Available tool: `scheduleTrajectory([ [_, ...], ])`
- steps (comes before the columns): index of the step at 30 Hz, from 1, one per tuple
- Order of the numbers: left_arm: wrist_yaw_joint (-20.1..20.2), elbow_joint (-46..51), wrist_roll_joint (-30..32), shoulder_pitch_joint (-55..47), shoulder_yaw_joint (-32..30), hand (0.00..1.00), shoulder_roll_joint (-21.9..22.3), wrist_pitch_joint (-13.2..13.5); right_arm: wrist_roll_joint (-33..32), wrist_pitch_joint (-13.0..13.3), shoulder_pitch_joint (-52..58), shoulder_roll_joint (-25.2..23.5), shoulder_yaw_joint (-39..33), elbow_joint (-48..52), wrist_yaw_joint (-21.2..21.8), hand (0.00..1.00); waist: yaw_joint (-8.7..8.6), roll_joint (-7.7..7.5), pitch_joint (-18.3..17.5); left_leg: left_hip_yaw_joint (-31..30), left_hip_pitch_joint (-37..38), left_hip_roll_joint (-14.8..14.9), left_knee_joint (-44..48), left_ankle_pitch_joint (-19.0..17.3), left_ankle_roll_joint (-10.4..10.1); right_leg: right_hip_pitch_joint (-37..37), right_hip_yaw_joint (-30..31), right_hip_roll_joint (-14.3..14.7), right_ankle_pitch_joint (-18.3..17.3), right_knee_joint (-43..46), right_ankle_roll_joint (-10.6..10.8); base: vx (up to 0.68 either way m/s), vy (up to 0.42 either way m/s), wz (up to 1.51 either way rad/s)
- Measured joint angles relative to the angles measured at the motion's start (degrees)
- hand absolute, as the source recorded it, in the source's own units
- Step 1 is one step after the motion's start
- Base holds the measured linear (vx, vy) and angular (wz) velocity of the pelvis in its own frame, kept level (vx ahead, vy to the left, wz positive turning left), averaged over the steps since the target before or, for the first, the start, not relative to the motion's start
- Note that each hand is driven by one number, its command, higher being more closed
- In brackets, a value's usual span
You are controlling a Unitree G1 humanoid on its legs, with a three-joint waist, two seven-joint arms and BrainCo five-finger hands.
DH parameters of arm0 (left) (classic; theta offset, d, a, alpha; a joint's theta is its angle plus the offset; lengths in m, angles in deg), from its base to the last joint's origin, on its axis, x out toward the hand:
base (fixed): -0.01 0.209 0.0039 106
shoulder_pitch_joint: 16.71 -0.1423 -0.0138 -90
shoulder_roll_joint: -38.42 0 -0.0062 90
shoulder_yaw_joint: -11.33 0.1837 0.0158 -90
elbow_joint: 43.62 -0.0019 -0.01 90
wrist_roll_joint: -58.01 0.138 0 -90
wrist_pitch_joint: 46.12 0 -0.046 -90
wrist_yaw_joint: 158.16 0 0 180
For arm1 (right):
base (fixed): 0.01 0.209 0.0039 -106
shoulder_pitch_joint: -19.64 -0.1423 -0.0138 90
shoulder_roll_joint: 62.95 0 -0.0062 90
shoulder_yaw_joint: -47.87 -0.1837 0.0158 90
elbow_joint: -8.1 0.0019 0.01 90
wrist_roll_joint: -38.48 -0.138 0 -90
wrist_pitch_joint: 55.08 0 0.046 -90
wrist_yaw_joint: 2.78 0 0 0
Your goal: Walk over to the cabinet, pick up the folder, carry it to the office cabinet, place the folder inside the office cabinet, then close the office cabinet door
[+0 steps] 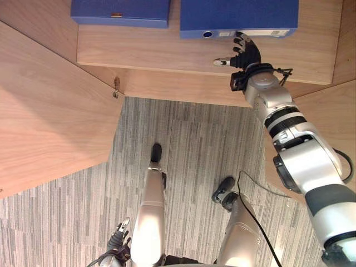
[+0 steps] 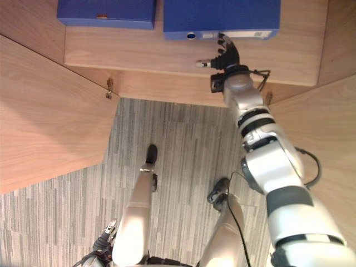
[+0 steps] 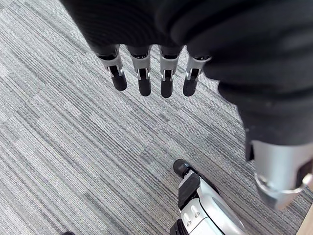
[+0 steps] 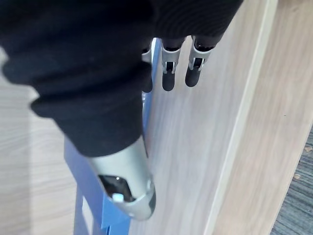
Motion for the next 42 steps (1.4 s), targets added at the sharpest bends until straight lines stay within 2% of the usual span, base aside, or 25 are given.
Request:
scheduleTrajectory([
  [9,1.2,1.7,0.0,-2.0,0.0,0.0,0.3,0.2,-0.2,0.1,0.0,0.7,-2.6,3.2,1.2,0.0,0.22,0.1,0.0,0.2,0.2,-0.1,-0.2,0.0,0.0,0.0,0.0,-0.1,0.0,0.0,0.0,0.01,0.019,0.0],
  [15,1.5,1.7,0.0,-2.0,0.0,0.0,0.4,0.4,-0.2,0.2,0.0,0.8,-2.5,3.5,1.0,0.0,0.34,0.23,0.1,0.2,0.4,-0.1,-0.2,0.0,0.0,0.2,0.1,-0.2,0.0,-0.1,0.0,0.0,0.0,0.0],
  [20,1.6,2.1,0.1,-2.0,0.0,0.0,0.9,0.5,-0.3,0.3,-0.2,0.9,-2.5,3.5,0.9,0.0,0.87,0.91,0.4,0.3,0.8,-0.1,-0.6,0.1,-0.1,0.5,0.0,-0.2,0.0,-0.1,0.0,0.0,0.0,0.0],
  [29,1.6,2.2,0.8,-2.0,0.0,0.0,0.9,0.6,-0.2,0.3,-0.3,1.0,-2.5,3.5,0.9,0.0,1.05,0.94,0.4,0.3,1.0,-0.2,-1.4,0.5,-0.5,0.5,0.0,-0.3,0.0,-0.3,0.0,0.0,0.0,0.0],
  [33,1.6,3.5,1.3,-2.7,0.2,0.0,0.9,0.6,-0.3,0.6,-0.4,0.9,-3.0,4.7,-1.0,0.0,1.06,0.96,0.4,0.3,1.1,-0.2,-1.4,0.5,-0.5,0.6,-0.1,-0.3,0.0,-0.3,0.0,0.0,0.0,0.0],
  [34,1.6,4.5,1.2,-3.3,0.5,0.0,0.9,0.7,-0.3,0.8,-0.4,0.7,-4.9,6.1,-1.8,0.0,1.08,0.99,0.4,0.3,1.1,-0.2,-1.4,0.5,-0.5,0.6,-0.1,-0.3,0.0,-0.3,0.0,0.02,0.034,0.01],
  [38,1.6,6.6,1.0,-4.3,1.5,0.0,0.8,1.2,0.0,4.1,-0.4,0.7,-9.7,11.8,-6.0,0.0,1.13,1.34,0.4,0.4,1.5,-0.3,-1.8,0.7,-0.4,0.9,0.0,-0.5,0.0,-0.4,0.0,0.0,0.008,0.0],
  [42,1.6,7.7,-0.5,-5.0,2.6,0.0,0.4,1.7,4.7,5.3,-0.2,0.5,-11.5,15.3,-8.6,0.0,0.93,1.51,0.3,0.7,2.4,-0.4,-3.3,1.3,-0.4,1.1,0.0,-0.6,0.0,-0.9,0.1,0.01,0.005,0.0],
])
